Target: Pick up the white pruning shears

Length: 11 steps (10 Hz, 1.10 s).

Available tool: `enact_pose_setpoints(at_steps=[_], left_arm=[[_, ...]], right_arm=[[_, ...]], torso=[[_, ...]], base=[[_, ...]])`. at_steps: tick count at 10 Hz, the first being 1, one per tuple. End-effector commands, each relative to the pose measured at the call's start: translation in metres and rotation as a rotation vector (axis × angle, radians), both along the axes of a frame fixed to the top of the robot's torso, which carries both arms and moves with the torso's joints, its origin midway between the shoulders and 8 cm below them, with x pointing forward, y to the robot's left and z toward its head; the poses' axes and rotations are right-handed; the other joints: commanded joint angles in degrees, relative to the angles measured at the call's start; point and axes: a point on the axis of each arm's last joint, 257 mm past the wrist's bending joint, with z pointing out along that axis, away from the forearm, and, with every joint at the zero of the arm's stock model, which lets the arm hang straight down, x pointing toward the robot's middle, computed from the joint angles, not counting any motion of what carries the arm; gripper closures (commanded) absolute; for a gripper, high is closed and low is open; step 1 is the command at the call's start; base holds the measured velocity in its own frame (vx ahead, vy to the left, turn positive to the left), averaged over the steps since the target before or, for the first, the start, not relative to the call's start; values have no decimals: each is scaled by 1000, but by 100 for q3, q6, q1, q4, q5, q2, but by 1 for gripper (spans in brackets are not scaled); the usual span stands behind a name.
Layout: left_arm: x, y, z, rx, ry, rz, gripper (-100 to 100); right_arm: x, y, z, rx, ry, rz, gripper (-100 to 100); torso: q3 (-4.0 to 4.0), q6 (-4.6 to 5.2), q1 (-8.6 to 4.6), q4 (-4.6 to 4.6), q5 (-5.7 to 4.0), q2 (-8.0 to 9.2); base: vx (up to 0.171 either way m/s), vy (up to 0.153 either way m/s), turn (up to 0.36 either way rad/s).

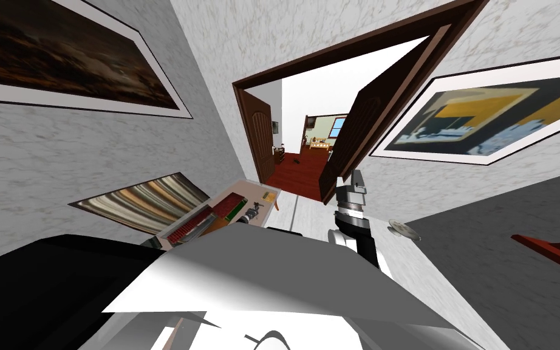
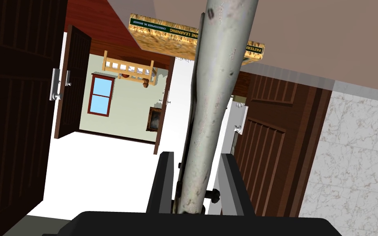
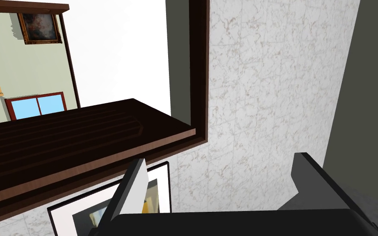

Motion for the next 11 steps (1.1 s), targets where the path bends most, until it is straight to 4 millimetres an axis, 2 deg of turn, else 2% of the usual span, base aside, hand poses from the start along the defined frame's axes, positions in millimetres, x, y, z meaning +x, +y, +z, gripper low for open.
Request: enact_pose_setpoints(at_steps=[1,2,4,5,7,8,10,11], left_arm=[[-9,8,0,-5,-5,3,100],[-34,38,-5,9,23,30,100],[-32,33,2,-5,-5,12,100],[-56,58,4,0,1,24,100],[-55,56,6,-3,-6,19,100],[-80,84,6,11,15,42,100],[-79,80,11,1,-5,29,100],[-104,107,12,17,18,53,100]], right_arm=[[0,0,0,0,0,0,0],[0,0,0,0,0,0,0],[0,0,0,0,0,0,0],[0,0,0,0,0,0,0],[0,0,0,0,0,0,0],[0,0,0,0,0,0,0],[0,0,0,0,0,0,0],[0,0,0,0,0,0,0]], torso=[[0,0,0,0,0,0],[-1,6,-2,1,3,-3],[-18,1,1,-16,13,-20],[-13,3,23,-14,16,-12],[-15,1,20,-15,15,-15],[-9,2,29,-12,17,-4],[-11,1,17,-12,14,-9],[-9,2,25,-12,15,-5]], base=[[64,-83,-5],[83,-129,-65],[69,-75,-4],[84,-69,-89],[45,-55,0],[52,-81,-85],[49,-58,2],[65,-90,-87]])
